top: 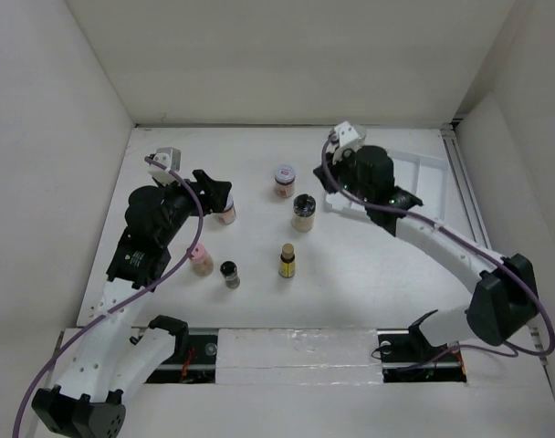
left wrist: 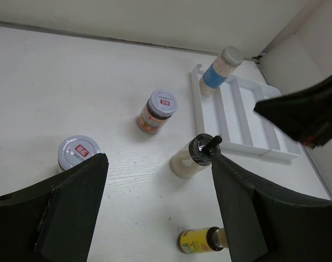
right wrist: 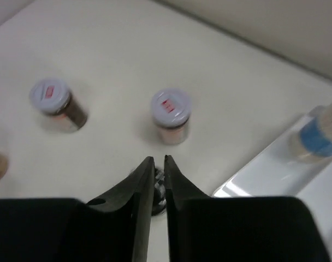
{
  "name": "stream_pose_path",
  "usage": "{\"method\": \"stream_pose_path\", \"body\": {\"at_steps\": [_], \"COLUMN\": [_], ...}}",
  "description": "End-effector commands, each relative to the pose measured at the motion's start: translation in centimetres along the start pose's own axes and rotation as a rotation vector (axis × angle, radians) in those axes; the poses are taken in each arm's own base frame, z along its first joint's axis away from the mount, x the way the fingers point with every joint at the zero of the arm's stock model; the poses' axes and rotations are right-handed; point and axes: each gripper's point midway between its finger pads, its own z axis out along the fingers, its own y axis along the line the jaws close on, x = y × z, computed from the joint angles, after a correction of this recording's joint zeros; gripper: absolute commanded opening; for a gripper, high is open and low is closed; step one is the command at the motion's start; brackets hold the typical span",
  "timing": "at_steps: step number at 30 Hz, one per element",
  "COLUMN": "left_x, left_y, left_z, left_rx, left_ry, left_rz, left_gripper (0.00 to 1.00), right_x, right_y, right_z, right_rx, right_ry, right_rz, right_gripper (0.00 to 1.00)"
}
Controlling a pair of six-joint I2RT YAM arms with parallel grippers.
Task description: Organize the condiment bottles
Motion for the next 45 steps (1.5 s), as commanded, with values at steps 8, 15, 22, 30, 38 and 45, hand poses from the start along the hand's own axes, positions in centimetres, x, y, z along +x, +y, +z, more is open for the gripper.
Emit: {"method": "stream_pose_path", "body": {"at_steps": [8, 15, 22, 30, 38, 45], "left_x": [-1.3, -1.2, -1.4, -1.3, -0.9, -0.9], "left_y": [-0.8, -1.0, -1.2, -1.3, -1.2, -1.2], "left_z": [0.0, 0.0, -0.2, -0.2, 0.2, 0.2], "left_rx": [0.033, 0.041, 0.053, 0.055, 0.056, 0.056], "left_ry": [-0.047, -0.044, -0.048, -0.048, -0.027, -0.027], "left_rz": [0.001, 0.002, 0.003, 0.003, 0.001, 0.001], "left_gripper": [0.73, 0.73, 0.73, 0.73, 0.73, 0.73], "right_x": [9.1, 11.1, 8.7, 10.9, 13.6, 11.8], "right_y": [6.5, 7.8, 6.8, 5.7, 5.9, 6.1], "right_z": [-3.9, 0.6, 3.7, 3.8, 4.4, 5.2], "right_rx": [-0.221, -0.221, -0.141, -0.077, -0.089, -0.091], "right_ry": [0.17, 0.269, 0.196, 0.248, 0.309, 0.272], "right_rz": [-0.033, -0.092, -0.102, -0.092, -0.083, -0.082], "right_gripper": [0.87, 0.91, 0.91, 0.9, 0.89, 0.54]}}
